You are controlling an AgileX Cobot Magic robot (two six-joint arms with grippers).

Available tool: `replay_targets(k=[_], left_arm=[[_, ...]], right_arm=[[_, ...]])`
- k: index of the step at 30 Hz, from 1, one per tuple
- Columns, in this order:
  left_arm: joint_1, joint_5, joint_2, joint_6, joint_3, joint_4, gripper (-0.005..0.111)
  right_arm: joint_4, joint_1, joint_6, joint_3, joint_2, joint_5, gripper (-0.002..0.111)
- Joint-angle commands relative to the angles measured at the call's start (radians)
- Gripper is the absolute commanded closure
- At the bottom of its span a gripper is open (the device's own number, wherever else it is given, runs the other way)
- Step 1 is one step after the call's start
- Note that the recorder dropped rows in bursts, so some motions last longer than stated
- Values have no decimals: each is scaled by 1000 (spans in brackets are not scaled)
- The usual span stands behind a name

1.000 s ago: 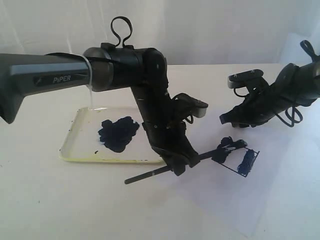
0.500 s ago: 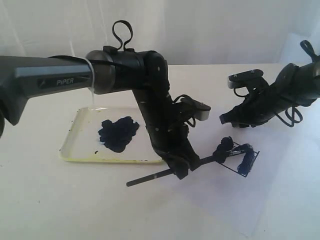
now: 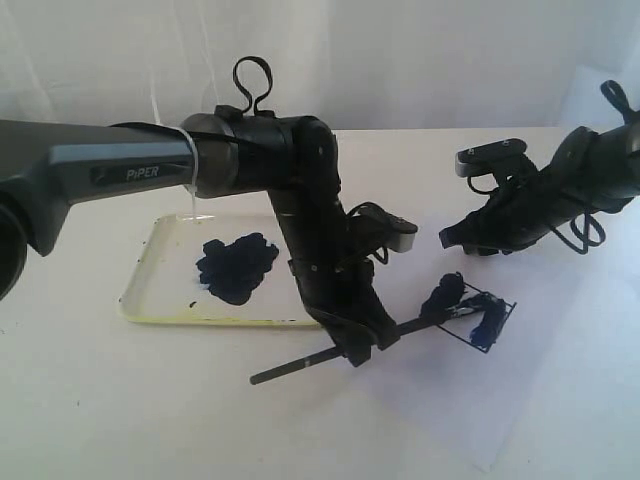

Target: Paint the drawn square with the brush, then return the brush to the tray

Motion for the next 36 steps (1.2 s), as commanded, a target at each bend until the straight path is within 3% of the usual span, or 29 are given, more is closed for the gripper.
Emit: replay_targets(k=[1,13,24,36], left_arm=[[-4,14,-6,-28,-6,4,107],[-2,34,-6,-119,-17,105,107],[-2,116,-6,-125,-74,104,107],[-4,119,-6,-12,-74,-21,107]], right_arm=[[-2,-6,-2,1,8,31,75],[-43,-6,-2,1,8,37,75],[-47,-6,-5,1,8,39,75],[-47,-6,-4,1,8,39,75]])
